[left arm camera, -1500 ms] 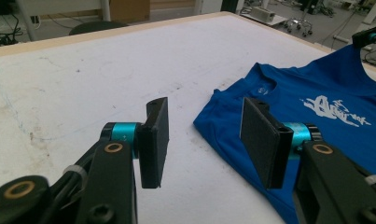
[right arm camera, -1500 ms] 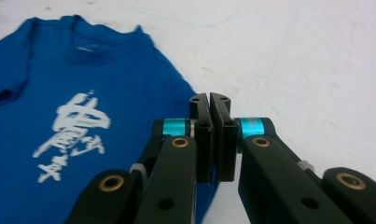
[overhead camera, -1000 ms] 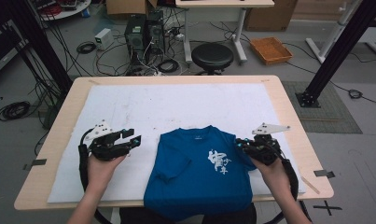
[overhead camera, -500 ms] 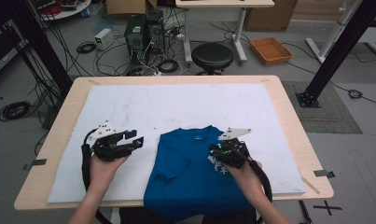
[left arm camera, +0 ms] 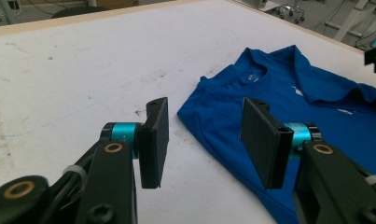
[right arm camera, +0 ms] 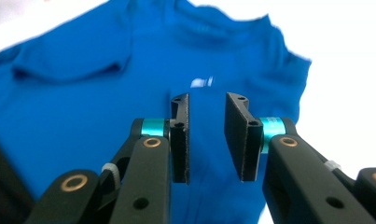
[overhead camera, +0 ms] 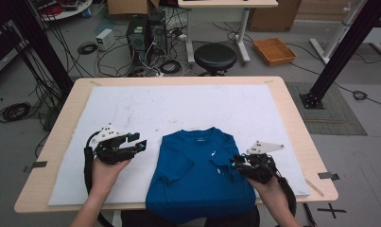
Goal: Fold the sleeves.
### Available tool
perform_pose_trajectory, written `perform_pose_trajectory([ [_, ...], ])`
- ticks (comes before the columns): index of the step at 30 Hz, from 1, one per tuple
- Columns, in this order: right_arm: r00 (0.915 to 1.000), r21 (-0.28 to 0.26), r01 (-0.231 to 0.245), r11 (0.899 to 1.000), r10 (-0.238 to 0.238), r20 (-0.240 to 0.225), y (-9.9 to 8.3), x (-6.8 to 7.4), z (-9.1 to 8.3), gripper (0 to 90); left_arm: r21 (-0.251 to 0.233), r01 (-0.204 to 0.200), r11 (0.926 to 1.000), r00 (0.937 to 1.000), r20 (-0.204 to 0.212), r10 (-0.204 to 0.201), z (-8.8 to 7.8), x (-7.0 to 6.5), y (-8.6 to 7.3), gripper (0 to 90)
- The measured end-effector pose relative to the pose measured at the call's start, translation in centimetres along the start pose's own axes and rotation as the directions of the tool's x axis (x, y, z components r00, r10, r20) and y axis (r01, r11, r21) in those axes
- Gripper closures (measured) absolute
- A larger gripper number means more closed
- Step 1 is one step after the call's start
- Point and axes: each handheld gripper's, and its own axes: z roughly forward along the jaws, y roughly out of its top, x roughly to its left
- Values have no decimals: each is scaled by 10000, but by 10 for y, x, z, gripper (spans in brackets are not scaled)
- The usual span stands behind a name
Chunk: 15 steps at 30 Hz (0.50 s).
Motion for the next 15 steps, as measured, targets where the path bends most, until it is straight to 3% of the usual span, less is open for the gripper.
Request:
perform_pose_trajectory([
  [4,9989,239,478,9986,-478,-9,-18,9,-3,696,20,-7,10000,10000,-7,7,1,-1,-1,518],
  [7,9966,785,811,9936,-821,96,-25,13,3,702,75,-21,10000,10000,47,21,2,-2,-1,516],
  [11,9925,1337,1182,9839,-1212,141,-29,13,11,872,153,-77,9999,9999,75,76,5,-4,-2,515],
  [15,9893,1386,1457,9796,-1447,-170,-29,17,10,881,186,-113,9998,9999,87,112,6,-5,-2,515],
])
